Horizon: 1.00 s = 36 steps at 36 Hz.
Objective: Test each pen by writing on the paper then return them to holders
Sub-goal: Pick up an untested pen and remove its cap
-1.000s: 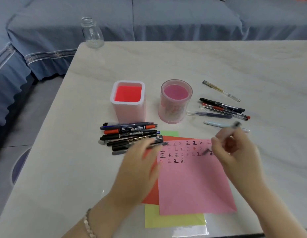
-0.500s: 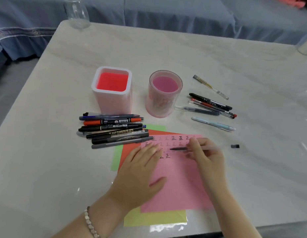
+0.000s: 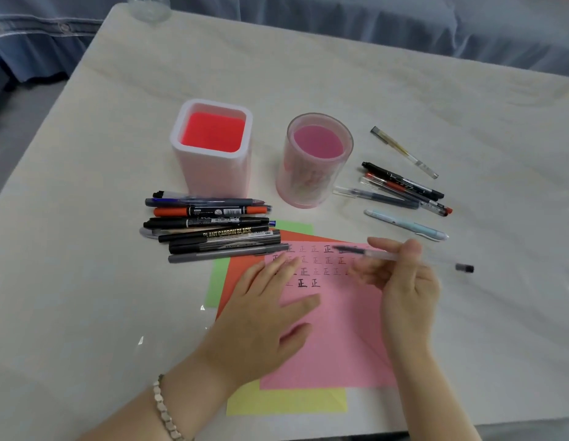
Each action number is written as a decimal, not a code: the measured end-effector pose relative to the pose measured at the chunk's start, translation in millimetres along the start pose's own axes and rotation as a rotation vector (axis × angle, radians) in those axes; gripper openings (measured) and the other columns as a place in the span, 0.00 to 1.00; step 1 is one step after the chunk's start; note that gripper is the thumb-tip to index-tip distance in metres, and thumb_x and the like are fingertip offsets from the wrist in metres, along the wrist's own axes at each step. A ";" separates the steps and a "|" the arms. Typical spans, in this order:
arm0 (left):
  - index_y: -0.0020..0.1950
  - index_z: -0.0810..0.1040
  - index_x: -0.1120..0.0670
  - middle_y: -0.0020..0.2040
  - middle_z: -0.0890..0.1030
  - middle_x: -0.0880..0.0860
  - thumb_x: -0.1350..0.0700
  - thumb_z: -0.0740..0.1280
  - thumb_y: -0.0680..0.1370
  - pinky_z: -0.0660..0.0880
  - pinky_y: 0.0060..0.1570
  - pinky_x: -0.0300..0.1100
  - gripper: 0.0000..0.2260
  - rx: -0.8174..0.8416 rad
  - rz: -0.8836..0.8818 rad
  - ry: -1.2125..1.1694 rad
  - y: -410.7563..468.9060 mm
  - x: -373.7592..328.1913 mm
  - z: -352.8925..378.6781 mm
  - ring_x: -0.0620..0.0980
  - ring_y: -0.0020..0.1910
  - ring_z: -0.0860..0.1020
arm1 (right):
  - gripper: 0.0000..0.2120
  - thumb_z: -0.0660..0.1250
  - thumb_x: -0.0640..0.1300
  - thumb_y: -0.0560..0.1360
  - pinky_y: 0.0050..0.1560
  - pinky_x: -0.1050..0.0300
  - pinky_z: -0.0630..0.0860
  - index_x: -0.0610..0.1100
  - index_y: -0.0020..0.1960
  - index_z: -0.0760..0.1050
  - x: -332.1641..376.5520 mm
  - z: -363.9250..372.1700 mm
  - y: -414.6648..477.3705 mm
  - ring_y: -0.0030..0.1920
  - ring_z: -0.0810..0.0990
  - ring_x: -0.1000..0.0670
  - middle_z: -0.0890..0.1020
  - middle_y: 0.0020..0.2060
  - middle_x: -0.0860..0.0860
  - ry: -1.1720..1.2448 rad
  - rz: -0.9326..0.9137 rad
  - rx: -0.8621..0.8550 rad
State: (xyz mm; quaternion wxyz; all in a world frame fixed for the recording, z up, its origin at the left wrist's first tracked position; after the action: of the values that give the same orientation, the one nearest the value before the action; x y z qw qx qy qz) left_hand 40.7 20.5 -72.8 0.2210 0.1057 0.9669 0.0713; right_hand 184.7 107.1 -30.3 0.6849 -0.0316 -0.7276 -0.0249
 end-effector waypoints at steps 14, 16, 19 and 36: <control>0.60 0.77 0.41 0.69 0.70 0.58 0.46 0.59 0.77 0.58 0.68 0.52 0.14 0.055 -0.020 0.015 1.0 0.9 0.4 0.56 0.72 0.62 | 0.15 0.61 0.46 0.77 0.35 0.63 0.75 0.44 0.34 0.76 -13.8 3.6 -4.4 0.29 0.77 0.53 0.80 0.24 0.50 -0.104 0.096 0.156; 0.60 0.77 0.41 0.70 0.69 0.58 0.45 0.59 0.77 0.58 0.68 0.52 0.14 0.061 -0.023 0.016 1.0 1.0 0.6 0.56 0.72 0.61 | 0.16 0.65 0.46 0.75 0.32 0.66 0.72 0.43 0.29 0.73 -13.1 3.1 -4.5 0.25 0.74 0.55 0.77 0.21 0.51 -0.153 0.075 0.118; 0.61 0.77 0.41 0.70 0.69 0.58 0.45 0.59 0.77 0.57 0.68 0.52 0.15 0.069 -0.031 0.016 0.7 1.6 1.3 0.55 0.72 0.61 | 0.21 0.69 0.47 0.72 0.27 0.68 0.67 0.43 0.24 0.68 -13.8 1.2 -4.9 0.22 0.69 0.56 0.72 0.18 0.52 -0.207 0.063 0.007; 0.61 0.77 0.41 0.69 0.70 0.58 0.45 0.59 0.76 0.57 0.67 0.51 0.15 0.060 -0.036 -0.016 3.0 2.4 1.5 0.55 0.71 0.61 | 0.20 0.65 0.37 0.73 0.26 0.65 0.62 0.42 0.25 0.62 -25.3 11.5 -10.7 0.25 0.63 0.54 0.65 0.22 0.48 -0.333 0.010 -0.107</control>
State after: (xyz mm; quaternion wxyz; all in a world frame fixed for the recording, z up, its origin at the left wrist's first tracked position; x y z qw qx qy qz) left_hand 39.8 24.0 -74.5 0.2268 0.0952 0.9686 0.0373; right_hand 174.0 97.0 -56.1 0.5522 -0.0753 -0.8285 -0.0548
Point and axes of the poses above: each hand's wrist, its own y-axis towards the middle knuckle, its own z-axis out of the palm, x = y × z, the point moved 5 cm from there along y, towards the middle knuckle
